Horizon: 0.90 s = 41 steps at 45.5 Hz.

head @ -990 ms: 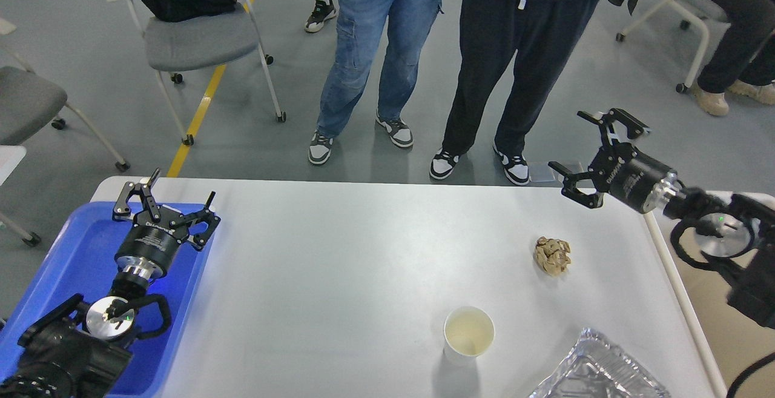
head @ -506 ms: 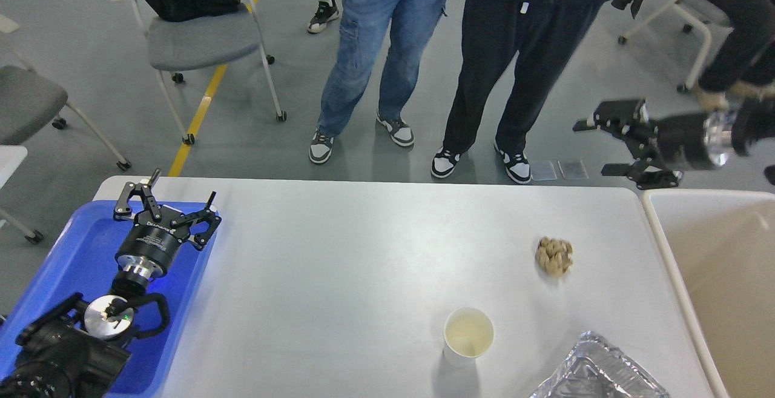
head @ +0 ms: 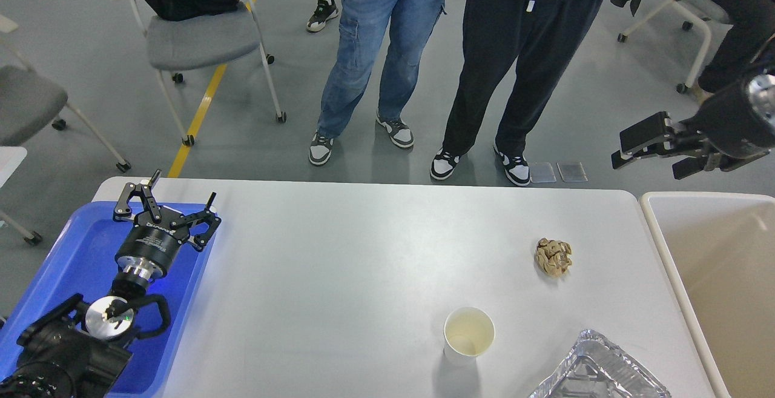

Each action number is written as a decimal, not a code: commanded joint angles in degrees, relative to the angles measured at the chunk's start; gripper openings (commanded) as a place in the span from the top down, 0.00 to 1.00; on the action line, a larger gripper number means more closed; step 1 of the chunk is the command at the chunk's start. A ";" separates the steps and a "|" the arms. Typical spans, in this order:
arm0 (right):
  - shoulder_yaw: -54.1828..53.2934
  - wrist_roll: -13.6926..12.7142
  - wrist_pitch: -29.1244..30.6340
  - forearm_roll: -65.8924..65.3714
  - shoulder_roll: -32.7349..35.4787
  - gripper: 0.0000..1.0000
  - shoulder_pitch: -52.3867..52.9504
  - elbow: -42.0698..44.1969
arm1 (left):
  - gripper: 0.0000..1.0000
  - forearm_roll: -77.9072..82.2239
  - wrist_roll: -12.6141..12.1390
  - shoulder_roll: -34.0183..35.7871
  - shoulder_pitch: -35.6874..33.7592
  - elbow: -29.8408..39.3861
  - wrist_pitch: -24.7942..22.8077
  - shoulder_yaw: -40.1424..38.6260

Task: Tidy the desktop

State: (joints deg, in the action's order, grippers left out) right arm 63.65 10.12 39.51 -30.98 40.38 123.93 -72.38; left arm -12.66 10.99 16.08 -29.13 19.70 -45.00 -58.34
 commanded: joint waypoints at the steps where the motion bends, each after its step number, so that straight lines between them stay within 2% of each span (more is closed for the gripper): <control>1: 11.67 2.54 1.10 -3.39 -7.68 0.00 11.68 -7.42 | 0.00 -0.08 0.00 0.00 -0.05 0.07 0.00 0.07; 15: 13.61 3.42 1.62 -3.83 -12.52 0.00 17.83 -12.17 | 0.00 0.01 0.00 0.00 0.03 -0.01 0.00 0.07; 28: 12.91 3.33 3.82 -2.60 -14.36 0.00 17.04 -13.05 | 0.00 0.01 0.00 0.00 0.03 -0.01 0.00 0.07; 41: 12.73 2.27 5.49 7.24 -14.81 0.00 16.43 -12.96 | 0.00 0.01 0.00 0.00 0.03 -0.01 0.00 0.07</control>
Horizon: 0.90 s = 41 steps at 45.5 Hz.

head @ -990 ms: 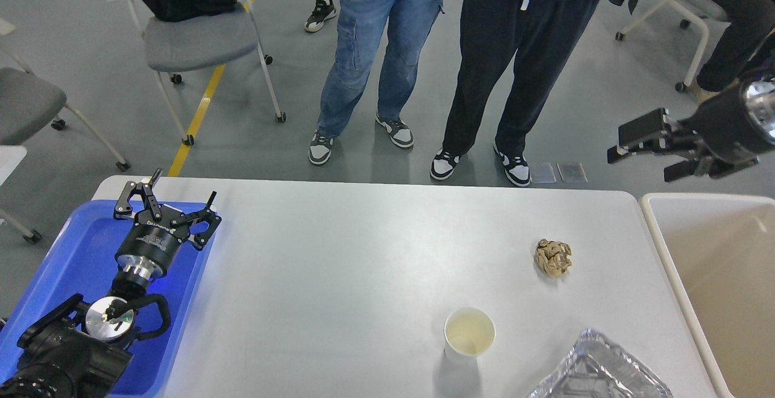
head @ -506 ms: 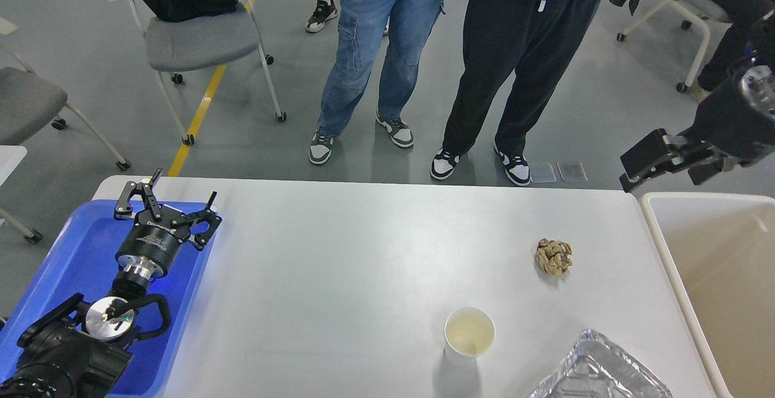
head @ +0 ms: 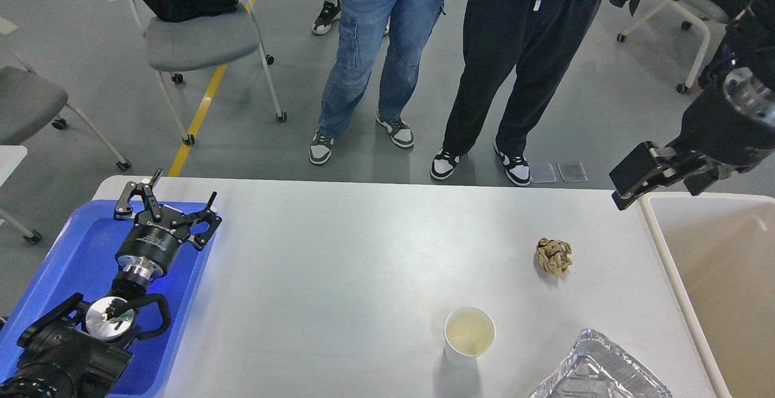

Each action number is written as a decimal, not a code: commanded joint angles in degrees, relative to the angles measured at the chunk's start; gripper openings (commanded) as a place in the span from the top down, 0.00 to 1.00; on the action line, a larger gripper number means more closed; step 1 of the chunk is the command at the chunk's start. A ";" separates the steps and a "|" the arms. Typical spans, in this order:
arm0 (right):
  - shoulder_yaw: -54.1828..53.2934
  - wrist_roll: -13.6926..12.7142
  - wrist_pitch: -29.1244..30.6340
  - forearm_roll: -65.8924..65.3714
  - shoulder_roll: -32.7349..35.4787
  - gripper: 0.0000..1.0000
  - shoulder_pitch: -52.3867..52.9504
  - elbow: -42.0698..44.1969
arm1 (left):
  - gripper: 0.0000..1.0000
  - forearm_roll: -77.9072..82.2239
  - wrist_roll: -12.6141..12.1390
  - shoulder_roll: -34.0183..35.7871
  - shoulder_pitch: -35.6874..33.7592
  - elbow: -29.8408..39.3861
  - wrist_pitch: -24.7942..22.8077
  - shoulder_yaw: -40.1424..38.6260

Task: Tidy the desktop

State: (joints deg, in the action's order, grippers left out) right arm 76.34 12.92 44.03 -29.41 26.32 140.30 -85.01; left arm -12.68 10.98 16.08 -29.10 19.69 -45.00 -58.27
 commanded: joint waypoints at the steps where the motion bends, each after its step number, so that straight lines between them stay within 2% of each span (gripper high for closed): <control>1: 0.12 -0.53 0.97 6.02 -0.74 0.00 0.06 -0.24 | 0.00 0.02 0.00 0.00 0.01 -0.01 0.00 0.00; 6: 1.26 -0.79 0.97 9.97 -0.74 0.00 0.06 -0.24 | 0.00 0.02 0.00 0.00 0.01 -0.01 0.00 0.00; 13: 4.16 -2.99 0.97 17.18 -0.66 0.00 0.23 -0.24 | 0.00 -0.06 0.00 0.00 0.01 -0.01 0.00 0.00; 41: 5.83 -2.46 0.97 17.19 0.31 0.00 -0.03 -0.42 | 0.00 -0.06 0.09 0.00 0.01 -0.01 0.00 0.00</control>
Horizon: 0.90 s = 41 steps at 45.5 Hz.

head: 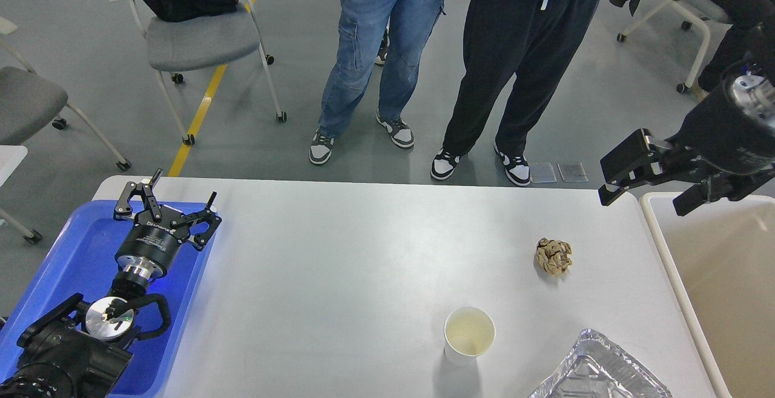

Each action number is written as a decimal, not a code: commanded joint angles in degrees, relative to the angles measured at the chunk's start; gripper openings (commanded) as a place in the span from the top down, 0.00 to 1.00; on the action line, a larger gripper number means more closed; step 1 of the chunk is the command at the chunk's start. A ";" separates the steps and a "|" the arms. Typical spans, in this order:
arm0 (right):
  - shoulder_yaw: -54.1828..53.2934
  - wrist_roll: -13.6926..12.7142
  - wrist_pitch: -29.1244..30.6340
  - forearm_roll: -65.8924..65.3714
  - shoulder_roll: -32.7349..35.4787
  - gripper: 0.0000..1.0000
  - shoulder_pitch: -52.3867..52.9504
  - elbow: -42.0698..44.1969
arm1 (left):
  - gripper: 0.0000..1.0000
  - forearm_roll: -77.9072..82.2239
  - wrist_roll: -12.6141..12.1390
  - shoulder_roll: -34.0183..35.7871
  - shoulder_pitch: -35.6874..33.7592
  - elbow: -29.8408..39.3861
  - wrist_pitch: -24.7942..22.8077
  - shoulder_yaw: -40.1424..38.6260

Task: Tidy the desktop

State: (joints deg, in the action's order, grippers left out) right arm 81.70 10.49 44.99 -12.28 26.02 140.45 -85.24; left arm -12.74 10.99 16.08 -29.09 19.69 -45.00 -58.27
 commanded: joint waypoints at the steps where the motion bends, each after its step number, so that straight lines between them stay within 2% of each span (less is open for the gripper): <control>1: 0.48 -0.03 0.01 0.07 0.78 0.00 -0.18 -0.27 | 0.00 -0.09 0.09 0.00 0.00 0.00 0.00 0.00; 15: 0.30 -0.03 0.01 -3.44 1.05 0.00 -2.20 -3.17 | 0.00 -0.10 0.09 0.00 0.00 0.00 0.00 0.00; 25: 0.30 -0.03 -8.16 -6.61 1.40 0.00 -7.38 -5.37 | 0.00 -0.10 0.09 0.00 0.00 0.00 0.00 0.00; 36: -5.40 -0.12 -10.88 -5.73 0.17 0.00 -9.93 -8.53 | 0.00 -0.01 0.09 0.00 0.00 0.00 0.00 0.00; 41: -8.40 -0.12 -11.32 -5.38 -3.43 0.00 -10.02 -9.42 | 0.00 -0.09 0.09 0.00 0.00 0.00 0.00 0.00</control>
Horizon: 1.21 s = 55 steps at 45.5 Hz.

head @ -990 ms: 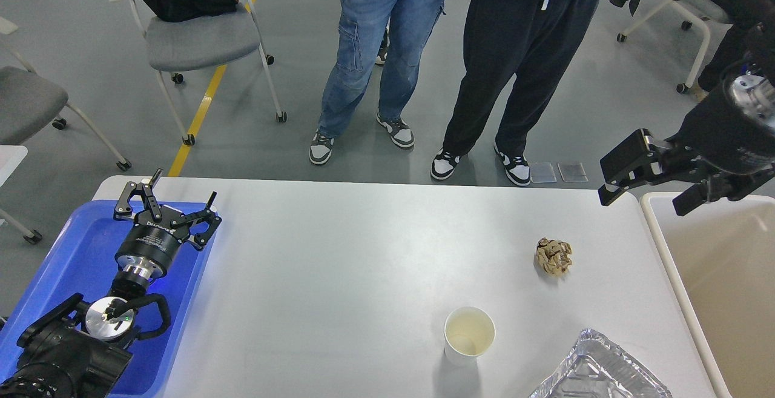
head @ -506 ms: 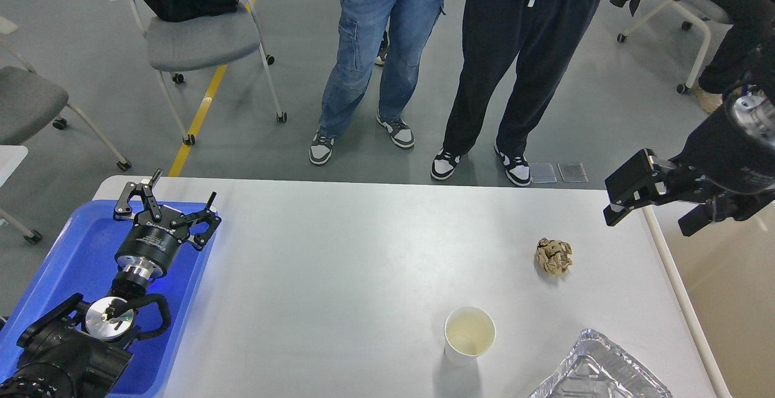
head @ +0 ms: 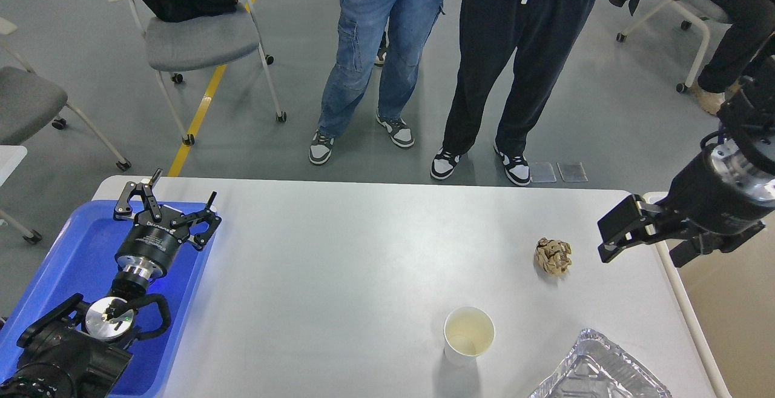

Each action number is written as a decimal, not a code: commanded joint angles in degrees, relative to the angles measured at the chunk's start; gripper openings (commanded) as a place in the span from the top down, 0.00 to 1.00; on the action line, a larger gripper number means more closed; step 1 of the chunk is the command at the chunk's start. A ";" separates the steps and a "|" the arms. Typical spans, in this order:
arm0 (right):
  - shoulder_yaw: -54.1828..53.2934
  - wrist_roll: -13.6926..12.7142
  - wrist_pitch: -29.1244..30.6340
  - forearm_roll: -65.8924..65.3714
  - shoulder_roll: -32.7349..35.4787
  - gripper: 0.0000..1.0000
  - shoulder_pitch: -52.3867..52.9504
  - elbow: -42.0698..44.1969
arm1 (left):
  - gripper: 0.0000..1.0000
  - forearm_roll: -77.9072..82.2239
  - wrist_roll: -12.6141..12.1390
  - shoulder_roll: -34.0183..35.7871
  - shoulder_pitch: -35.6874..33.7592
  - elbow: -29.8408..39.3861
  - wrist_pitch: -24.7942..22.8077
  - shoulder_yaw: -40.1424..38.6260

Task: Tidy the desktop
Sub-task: 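Lower the right gripper down onto the small paper cup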

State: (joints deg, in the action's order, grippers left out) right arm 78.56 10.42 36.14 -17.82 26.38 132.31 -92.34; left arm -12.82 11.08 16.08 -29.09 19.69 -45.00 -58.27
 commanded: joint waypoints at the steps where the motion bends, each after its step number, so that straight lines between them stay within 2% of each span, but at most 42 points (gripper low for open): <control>1: -5.78 -0.05 -2.65 0.67 -4.67 0.00 -2.06 -2.31 | 0.00 0.08 0.00 0.01 0.00 0.00 0.00 0.00; 11: -11.15 -0.05 -5.99 7.09 -13.46 0.00 -5.40 -0.82 | 0.00 0.08 0.00 -0.08 0.00 0.00 0.00 0.00; 21: -13.52 -0.05 -12.40 10.43 -19.44 0.00 -11.11 1.81 | 0.00 0.08 0.00 -0.08 0.00 0.00 0.00 0.00; 46: -14.31 0.04 -25.59 9.82 -22.96 0.00 -26.49 7.62 | 0.00 0.08 -0.09 -0.08 0.00 0.00 0.00 0.00; 55: -13.96 0.13 -27.35 9.03 -23.31 0.00 -31.59 11.04 | 0.00 0.08 0.00 -0.08 -0.09 0.00 0.00 0.00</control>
State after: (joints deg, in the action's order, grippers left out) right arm 64.47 10.49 12.50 -7.91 3.87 106.97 -84.70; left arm -12.74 11.00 16.00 -29.13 19.69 -45.00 -58.27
